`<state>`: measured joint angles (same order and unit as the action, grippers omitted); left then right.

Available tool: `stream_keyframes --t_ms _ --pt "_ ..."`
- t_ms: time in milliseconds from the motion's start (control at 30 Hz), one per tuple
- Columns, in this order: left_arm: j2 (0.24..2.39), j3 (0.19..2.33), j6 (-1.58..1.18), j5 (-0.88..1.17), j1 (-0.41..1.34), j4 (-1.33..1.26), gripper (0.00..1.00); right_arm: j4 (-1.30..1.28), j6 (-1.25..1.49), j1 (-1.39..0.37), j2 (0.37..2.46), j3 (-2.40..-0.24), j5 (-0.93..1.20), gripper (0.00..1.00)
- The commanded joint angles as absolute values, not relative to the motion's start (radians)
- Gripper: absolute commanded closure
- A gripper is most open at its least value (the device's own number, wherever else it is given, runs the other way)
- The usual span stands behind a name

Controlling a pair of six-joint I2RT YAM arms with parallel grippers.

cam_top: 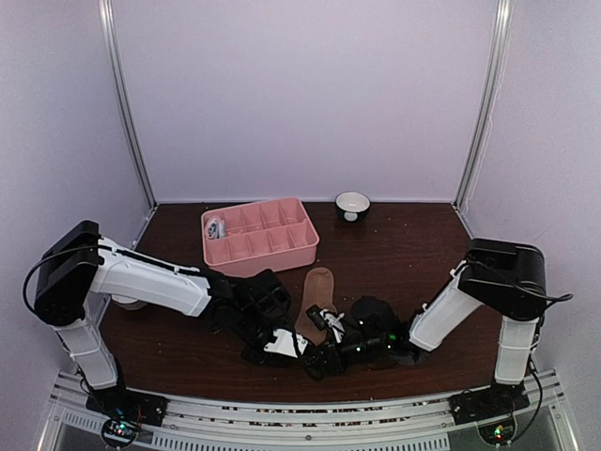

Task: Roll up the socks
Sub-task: Roll the sock at the center of the board.

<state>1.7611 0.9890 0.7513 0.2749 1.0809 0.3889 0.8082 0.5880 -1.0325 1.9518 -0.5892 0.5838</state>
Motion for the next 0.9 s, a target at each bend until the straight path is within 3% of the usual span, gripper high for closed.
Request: stream_keyframes --t_ms 0,333,867 --pt "1.696 1.001 0.765 0.255 1.085 0.357 0.75 0.502 0.583 -0.988 2.068 -0.537 0.525 1.00" --pt "1.696 1.027 0.786 0.327 1.101 0.468 0.73 0.483 0.581 -0.961 2.097 -0.534 0.534 1.00" --pt "1.779 1.022 0.777 0.185 1.100 0.350 0.75 0.495 0.580 -0.957 2.102 -0.520 0.567 1.00"
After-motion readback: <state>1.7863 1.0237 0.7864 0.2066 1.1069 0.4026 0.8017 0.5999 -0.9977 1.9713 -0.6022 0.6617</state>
